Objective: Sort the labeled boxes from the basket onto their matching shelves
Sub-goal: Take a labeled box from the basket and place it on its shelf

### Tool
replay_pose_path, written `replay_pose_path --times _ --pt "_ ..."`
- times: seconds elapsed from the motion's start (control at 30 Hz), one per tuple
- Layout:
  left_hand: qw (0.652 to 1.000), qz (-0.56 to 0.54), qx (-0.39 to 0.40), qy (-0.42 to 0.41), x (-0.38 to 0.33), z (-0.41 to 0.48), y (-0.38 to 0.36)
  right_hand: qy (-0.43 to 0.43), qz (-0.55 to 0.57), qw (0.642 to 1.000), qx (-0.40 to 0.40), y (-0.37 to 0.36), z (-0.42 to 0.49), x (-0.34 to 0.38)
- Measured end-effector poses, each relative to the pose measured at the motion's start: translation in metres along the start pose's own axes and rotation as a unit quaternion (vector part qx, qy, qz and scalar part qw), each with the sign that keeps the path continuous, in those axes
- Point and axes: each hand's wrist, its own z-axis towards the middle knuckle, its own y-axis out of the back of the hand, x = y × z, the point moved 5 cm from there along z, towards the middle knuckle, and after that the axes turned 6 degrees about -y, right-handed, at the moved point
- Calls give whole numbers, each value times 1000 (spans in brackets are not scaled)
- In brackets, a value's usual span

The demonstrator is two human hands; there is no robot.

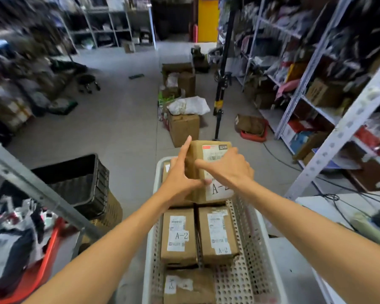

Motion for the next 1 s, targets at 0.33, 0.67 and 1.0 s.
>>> replay_pose_path --times 0.33,0.67,1.0 --pt "996 -65 -32 51 -4 -1 17 134 -20 985 105 27 19 -4" --pt "997 -81 -11 10 6 -13 39 165 -313 924 143 37 2 -27" --pt "981 -124 134 -63 -23 -21 31 20 -289 954 81 61 -62 -41"
